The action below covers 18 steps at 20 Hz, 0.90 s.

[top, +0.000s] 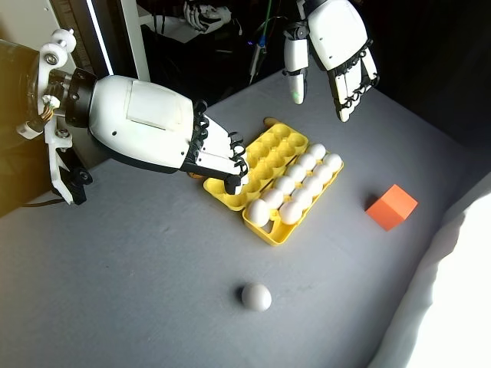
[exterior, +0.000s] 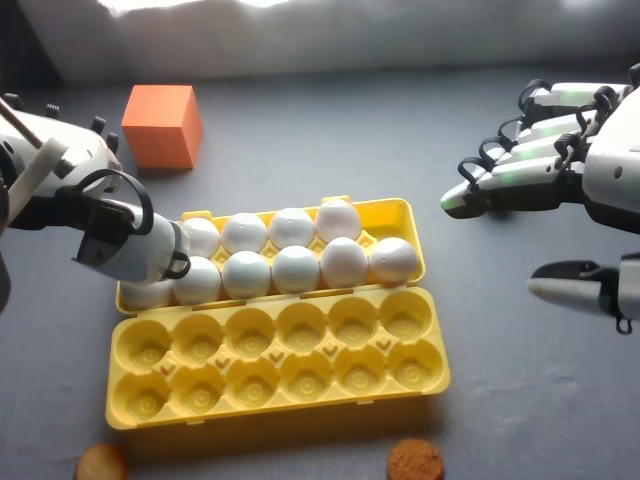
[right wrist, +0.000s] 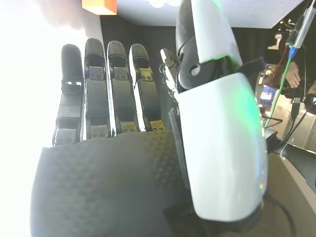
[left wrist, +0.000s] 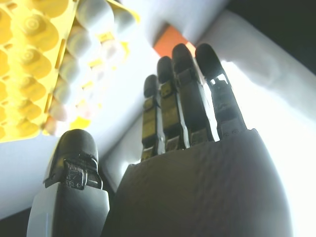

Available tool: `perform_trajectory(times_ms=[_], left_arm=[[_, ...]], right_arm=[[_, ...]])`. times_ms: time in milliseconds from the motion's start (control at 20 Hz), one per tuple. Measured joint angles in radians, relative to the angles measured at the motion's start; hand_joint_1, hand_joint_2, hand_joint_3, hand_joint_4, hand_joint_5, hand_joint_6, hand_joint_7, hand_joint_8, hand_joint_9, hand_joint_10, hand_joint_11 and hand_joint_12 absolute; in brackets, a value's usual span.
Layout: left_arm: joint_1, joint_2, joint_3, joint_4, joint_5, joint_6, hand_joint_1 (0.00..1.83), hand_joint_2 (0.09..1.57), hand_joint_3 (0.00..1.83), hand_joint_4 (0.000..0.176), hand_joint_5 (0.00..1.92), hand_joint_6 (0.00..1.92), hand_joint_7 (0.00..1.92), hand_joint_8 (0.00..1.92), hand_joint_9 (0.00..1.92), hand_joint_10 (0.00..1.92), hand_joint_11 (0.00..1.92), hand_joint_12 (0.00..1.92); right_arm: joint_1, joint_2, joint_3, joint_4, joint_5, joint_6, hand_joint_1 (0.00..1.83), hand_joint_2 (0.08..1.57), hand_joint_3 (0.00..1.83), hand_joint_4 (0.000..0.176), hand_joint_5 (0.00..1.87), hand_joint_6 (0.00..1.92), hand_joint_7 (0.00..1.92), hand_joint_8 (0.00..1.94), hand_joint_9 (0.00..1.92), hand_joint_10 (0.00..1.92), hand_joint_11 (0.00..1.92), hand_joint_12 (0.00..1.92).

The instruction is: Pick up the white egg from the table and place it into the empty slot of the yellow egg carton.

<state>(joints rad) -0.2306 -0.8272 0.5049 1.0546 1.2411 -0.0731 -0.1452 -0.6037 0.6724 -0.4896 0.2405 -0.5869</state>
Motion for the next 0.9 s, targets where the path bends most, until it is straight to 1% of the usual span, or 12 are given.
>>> perform_trajectory(times_ms=[100,250,300,400,450,500,550,600,650,750,850,900], left_arm=[[0.0,0.0,0.0,-0.002,0.0,0.0,0.0,1.27,0.0,0.0,0.25,0.0,0.3,0.01,0.28,0.02,0.0,0.6],[0.0,0.0,0.0,-0.001,0.002,0.0,0.0,1.27,0.0,0.0,0.25,0.0,0.28,0.0,0.27,0.0,0.0,0.58],[0.0,0.0,0.0,-0.001,0.0,0.0,0.0,1.27,0.0,0.0,0.23,0.0,0.27,0.0,0.25,0.0,0.0,0.53],[0.0,0.0,0.0,-0.001,0.0,0.0,0.0,1.27,0.0,0.0,0.25,0.01,0.28,0.01,0.27,0.01,0.0,0.58],[0.0,0.0,0.0,-0.001,0.002,0.0,0.0,1.27,0.0,0.0,0.24,0.0,0.28,0.01,0.27,0.01,0.0,0.58],[0.0,0.0,0.0,-0.001,0.0,0.0,0.0,1.26,0.0,0.0,0.24,0.0,0.28,0.01,0.27,0.01,0.0,0.58],[0.0,0.0,0.0,-0.001,0.001,0.0,0.0,1.26,0.0,0.0,0.24,0.0,0.28,0.0,0.26,0.0,0.0,0.56],[0.0,0.0,0.0,-0.002,0.003,0.0,0.0,1.26,0.0,0.0,0.27,0.01,0.31,0.01,0.28,0.01,0.0,0.63],[0.0,0.0,0.0,-0.001,0.001,0.0,0.0,1.26,0.0,0.0,0.27,0.0,0.31,0.0,0.29,0.01,0.0,0.62],[0.0,0.0,0.0,-0.001,0.001,0.0,0.0,1.27,0.0,0.0,0.29,0.01,0.32,0.01,0.29,0.01,0.0,0.62],[0.0,0.0,0.0,-0.001,0.002,0.0,0.0,1.27,0.0,0.0,0.25,0.0,0.28,0.0,0.25,0.0,0.0,0.55],[0.0,0.0,0.0,-0.001,0.001,0.0,0.0,1.27,0.0,0.0,0.26,0.01,0.29,0.01,0.27,0.01,0.0,0.58]], right_arm=[[0.0,0.0,0.0,0.0,-0.009,-0.001,0.46,1.38,0.0,0.0,0.39,0.0,0.45,0.0,0.42,0.1,0.0,1.3],[0.0,0.008,-0.006,0.0,-0.011,-0.003,0.48,1.36,0.0,0.0,0.38,0.0,0.44,0.0,0.44,0.06,0.0,1.29],[0.0,0.01,-0.007,0.0,-0.014,-0.019,0.57,1.32,0.0,0.0,0.35,0.0,0.41,0.0,0.41,0.04,0.0,1.23],[-0.003,0.015,-0.007,0.0,-0.016,-0.036,0.76,1.2,0.0,0.0,0.34,0.0,0.38,0.0,0.38,0.02,0.0,1.18],[-0.016,0.016,-0.004,0.002,-0.01,-0.036,0.87,1.13,0.0,0.0,0.31,0.0,0.34,0.0,0.35,0.01,0.0,1.09],[-0.039,0.015,0.009,0.003,-0.004,-0.034,0.89,1.11,0.0,0.0,0.26,0.0,0.3,0.0,0.31,0.0,0.0,1.0],[-0.069,0.006,0.037,-0.002,-0.008,0.003,0.99,1.04,0.0,0.0,0.25,0.0,0.28,0.0,0.3,0.0,0.0,0.97],[-0.082,-0.008,0.076,-0.003,-0.014,0.063,1.0,1.03,0.0,0.0,0.22,0.0,0.24,0.0,0.26,0.0,0.0,0.91],[-0.082,-0.018,0.124,0.026,-0.013,0.086,1.03,1.0,0.0,0.0,0.21,0.0,0.23,0.0,0.26,0.0,0.0,0.94],[-0.083,-0.027,0.175,0.064,0.0,0.089,1.11,0.97,0.0,0.0,0.22,0.0,0.26,0.01,0.3,0.02,0.0,1.05],[-0.096,-0.053,0.231,0.084,0.004,0.089,1.16,0.97,0.0,0.0,0.24,0.01,0.26,0.0,0.31,0.01,0.0,1.05],[-0.099,-0.071,0.25,0.085,0.002,0.089,1.19,0.96,0.0,0.0,0.25,0.01,0.26,0.0,0.31,0.01,0.0,1.05]])
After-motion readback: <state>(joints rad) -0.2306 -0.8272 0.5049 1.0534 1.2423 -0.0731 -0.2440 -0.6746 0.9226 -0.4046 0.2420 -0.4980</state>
